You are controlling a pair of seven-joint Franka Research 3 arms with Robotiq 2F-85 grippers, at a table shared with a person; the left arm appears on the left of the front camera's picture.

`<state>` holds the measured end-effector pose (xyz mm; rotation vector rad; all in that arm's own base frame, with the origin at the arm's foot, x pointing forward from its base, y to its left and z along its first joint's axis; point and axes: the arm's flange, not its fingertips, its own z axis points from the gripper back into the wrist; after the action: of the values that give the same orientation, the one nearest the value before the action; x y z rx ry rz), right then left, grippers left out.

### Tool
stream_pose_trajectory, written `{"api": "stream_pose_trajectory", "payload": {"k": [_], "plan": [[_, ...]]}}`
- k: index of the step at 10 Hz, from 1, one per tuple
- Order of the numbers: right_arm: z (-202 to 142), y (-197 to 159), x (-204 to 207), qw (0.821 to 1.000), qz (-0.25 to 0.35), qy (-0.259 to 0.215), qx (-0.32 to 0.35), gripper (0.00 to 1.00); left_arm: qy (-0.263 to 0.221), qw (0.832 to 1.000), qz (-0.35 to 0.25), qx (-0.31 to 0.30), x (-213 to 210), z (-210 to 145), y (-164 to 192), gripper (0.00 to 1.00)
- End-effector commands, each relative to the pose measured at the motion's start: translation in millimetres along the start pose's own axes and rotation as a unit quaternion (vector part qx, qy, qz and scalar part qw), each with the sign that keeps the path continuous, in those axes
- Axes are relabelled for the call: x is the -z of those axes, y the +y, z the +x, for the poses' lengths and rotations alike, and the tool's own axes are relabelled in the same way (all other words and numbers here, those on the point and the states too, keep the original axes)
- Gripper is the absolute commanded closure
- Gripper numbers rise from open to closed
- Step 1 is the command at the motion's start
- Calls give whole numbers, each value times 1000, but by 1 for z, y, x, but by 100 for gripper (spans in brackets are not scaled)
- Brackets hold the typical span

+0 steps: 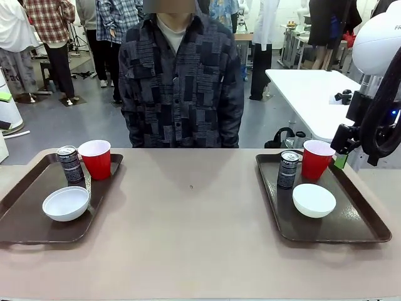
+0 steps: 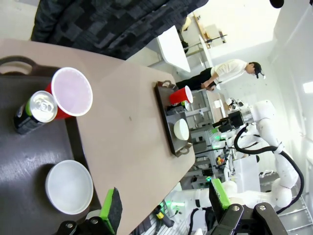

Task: Prepare tableware on both trays.
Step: Pick up a Picnic Bowl from the table and place it on a Handle tray.

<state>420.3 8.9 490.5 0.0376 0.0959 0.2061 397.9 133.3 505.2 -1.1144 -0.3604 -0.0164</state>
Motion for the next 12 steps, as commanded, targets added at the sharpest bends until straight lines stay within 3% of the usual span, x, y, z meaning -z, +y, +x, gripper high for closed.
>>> {"api": "stream_pose_trajectory", "payload": {"k": [1,8,9,10,12], "plan": [[1,-1,4,1000,-1,-4,-3,0,5,1000,-1,3,-3,-1,-1,5],[0,0,0,1000,0,0,0,0,5,1000,-1,3,-3,-1,-1,5],[-23,3,-14,996,57,-65,-34,0,5,1000,-1,3,-3,-1,-1,5],[-38,-10,-29,981,165,-91,-46,0,5,1000,-1,3,-3,-1,-1,5],[-64,-64,-46,937,313,-153,36,0,5,1000,-1,3,-3,-1,-1,5]]}}
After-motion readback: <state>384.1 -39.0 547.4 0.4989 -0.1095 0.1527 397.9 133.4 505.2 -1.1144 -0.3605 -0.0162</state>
